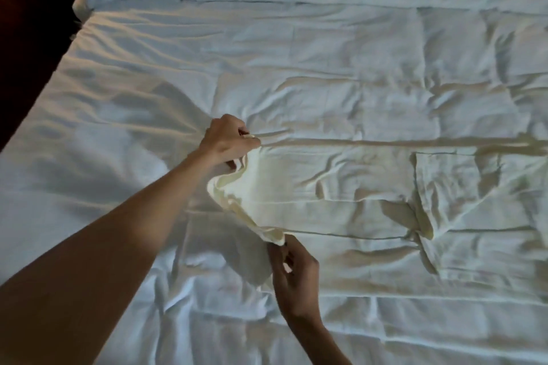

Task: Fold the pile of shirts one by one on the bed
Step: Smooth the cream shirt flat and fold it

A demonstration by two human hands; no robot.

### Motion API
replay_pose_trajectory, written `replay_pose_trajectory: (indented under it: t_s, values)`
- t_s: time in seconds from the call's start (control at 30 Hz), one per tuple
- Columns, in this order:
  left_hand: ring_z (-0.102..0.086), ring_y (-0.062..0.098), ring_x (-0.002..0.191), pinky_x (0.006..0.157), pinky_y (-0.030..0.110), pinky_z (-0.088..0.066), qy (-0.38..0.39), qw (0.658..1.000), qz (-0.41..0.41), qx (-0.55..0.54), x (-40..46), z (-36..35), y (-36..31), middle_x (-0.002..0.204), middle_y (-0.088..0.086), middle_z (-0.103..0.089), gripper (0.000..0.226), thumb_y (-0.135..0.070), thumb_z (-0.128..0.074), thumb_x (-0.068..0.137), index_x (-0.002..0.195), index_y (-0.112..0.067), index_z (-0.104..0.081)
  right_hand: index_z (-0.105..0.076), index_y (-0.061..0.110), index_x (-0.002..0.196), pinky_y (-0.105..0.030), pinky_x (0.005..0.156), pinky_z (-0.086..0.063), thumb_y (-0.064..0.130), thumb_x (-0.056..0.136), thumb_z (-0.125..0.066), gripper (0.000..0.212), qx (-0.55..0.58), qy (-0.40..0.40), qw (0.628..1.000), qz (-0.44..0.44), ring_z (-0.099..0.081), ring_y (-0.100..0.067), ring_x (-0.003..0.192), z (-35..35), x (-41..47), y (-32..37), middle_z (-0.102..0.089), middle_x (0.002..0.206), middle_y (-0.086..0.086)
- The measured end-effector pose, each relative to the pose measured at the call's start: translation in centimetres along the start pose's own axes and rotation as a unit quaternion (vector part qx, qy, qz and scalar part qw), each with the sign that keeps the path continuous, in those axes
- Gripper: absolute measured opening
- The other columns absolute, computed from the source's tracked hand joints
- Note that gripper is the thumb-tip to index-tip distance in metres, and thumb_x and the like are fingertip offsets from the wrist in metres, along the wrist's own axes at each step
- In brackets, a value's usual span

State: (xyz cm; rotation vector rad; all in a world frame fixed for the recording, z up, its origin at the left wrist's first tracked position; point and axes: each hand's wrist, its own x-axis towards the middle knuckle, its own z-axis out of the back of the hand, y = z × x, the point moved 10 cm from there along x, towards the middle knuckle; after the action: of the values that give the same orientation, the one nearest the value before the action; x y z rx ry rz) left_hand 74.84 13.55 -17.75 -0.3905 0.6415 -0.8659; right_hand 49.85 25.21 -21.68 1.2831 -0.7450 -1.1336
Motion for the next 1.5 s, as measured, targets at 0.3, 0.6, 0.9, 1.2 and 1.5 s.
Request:
replay_pose_trajectory:
  t_s: [0.3, 0.6, 0.9, 1.2, 1.5]
  values:
    - [-0.052, 0.033, 0.121, 0.094, 0.04, -0.04, 0.137, 0.969, -0.09, 0.187, 0.0, -14.4, -10.6, 0.129, 0.016, -0.058, 0.06, -0.062, -0.039, 0.096, 0.126, -0.015, -0.062, -0.062, 0.027, 0.105, -0.024, 0.066, -0.055, 0.03, 0.069, -0.085, 0.042, 0.001, -0.12, 0.965, -0.232, -0.069, -0.004, 0.068, 13.2, -2.5, -8.9, -0.074, 0.081, 0.005]
    - [-0.053, 0.027, 0.115, 0.103, 0.049, -0.033, 0.016, 0.971, -0.172, 0.166, 1.3, -14.2, -11.8, 0.118, 0.0, -0.062, 0.017, -0.026, -0.06, 0.091, 0.105, -0.02, -0.069, -0.067, 0.02, 0.099, -0.025, 0.062, -0.043, 0.009, 0.074, -0.072, 0.028, -0.132, -0.138, 0.966, -0.172, -0.058, -0.014, 0.061, 15.3, -0.7, -7.8, -0.065, 0.07, 0.003]
    - [-0.067, 0.033, 0.1, 0.087, 0.048, -0.048, -0.028, 0.85, -0.41, 0.329, -3.5, -12.8, -8.8, 0.107, 0.006, -0.071, 0.058, 0.023, -0.067, 0.054, 0.099, -0.013, -0.075, -0.065, 0.023, 0.081, -0.039, 0.065, -0.052, 0.062, 0.066, -0.057, 0.042, -0.421, 0.004, 0.907, -0.014, -0.06, -0.023, 0.078, 6.6, -2.3, -2.4, -0.058, 0.084, 0.003]
    - [-0.031, 0.019, 0.146, 0.119, 0.048, -0.017, 0.063, 0.835, -0.312, 0.448, -4.2, -13.4, -5.7, 0.149, -0.008, -0.049, 0.045, -0.008, -0.051, 0.094, 0.131, -0.029, -0.064, -0.066, 0.005, 0.108, -0.036, 0.087, -0.047, 0.027, 0.087, -0.053, 0.033, -0.401, 0.174, 0.892, -0.111, -0.063, -0.032, 0.101, 2.0, 0.2, -3.8, -0.067, 0.107, -0.014]
    - [-0.055, 0.027, 0.06, 0.085, 0.037, -0.048, -0.032, 0.846, -0.453, 0.28, -6.4, -13.3, -26.5, 0.054, -0.001, -0.057, 0.016, -0.032, -0.053, 0.06, 0.055, -0.017, -0.055, -0.04, 0.022, 0.049, -0.021, 0.05, -0.026, 0.02, 0.072, -0.057, 0.029, 0.03, -0.033, 0.994, -0.102, -0.031, -0.006, 0.053, 22.7, 0.3, 0.9, -0.032, 0.051, 0.01]
